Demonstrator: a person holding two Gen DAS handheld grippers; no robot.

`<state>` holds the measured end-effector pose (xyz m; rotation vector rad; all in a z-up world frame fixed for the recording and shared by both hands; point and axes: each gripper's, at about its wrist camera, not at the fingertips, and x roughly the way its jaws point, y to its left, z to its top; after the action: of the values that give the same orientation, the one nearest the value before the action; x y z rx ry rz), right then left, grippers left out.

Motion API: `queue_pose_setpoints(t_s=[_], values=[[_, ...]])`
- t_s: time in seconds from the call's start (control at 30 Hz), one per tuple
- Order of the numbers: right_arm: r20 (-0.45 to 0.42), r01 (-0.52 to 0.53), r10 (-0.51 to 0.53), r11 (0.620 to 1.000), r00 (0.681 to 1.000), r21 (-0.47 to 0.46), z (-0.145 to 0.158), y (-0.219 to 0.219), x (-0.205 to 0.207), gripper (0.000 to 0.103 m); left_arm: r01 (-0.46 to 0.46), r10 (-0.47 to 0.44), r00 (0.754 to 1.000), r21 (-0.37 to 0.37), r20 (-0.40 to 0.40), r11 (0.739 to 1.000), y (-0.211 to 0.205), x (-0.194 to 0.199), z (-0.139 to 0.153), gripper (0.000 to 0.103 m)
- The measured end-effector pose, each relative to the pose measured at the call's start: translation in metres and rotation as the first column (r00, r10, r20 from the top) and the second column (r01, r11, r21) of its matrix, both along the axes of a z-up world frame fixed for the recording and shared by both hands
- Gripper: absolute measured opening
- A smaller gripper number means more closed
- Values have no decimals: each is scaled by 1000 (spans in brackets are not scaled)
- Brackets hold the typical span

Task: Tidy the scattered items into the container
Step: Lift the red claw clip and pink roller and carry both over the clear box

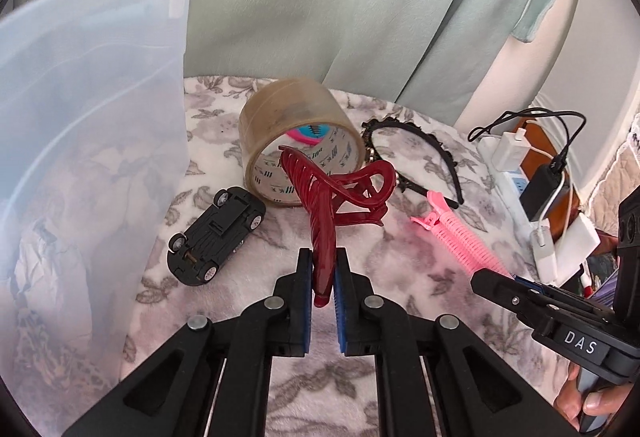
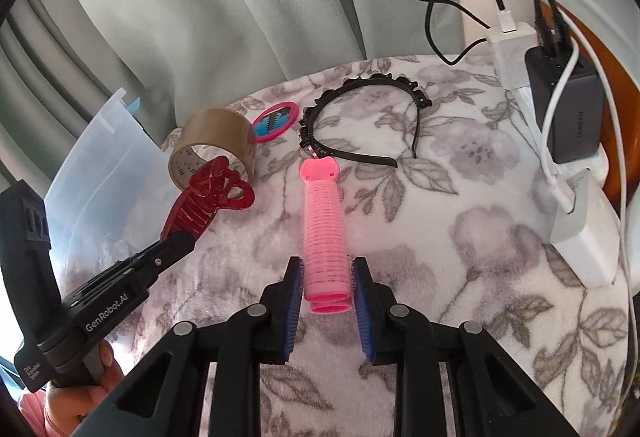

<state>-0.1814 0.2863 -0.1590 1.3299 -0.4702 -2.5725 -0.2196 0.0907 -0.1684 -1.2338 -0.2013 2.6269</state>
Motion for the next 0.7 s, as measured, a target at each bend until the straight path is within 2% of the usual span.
queue_pose_setpoints(t_s=[0.2, 0.37, 0.7], values=[[-37, 28, -29, 999, 999, -23, 21, 6, 18, 27, 4, -4, 999, 16, -35, 1000, -2, 19, 28, 10], [-80, 46, -50, 998, 996, -52, 42, 9, 37, 27, 15, -13, 998, 24, -65, 1000, -20, 50, 52, 9], [-193, 66, -83, 993, 978, -95, 95, 2, 83, 27, 51, -43, 984, 41, -171, 998, -28, 107, 109, 8]])
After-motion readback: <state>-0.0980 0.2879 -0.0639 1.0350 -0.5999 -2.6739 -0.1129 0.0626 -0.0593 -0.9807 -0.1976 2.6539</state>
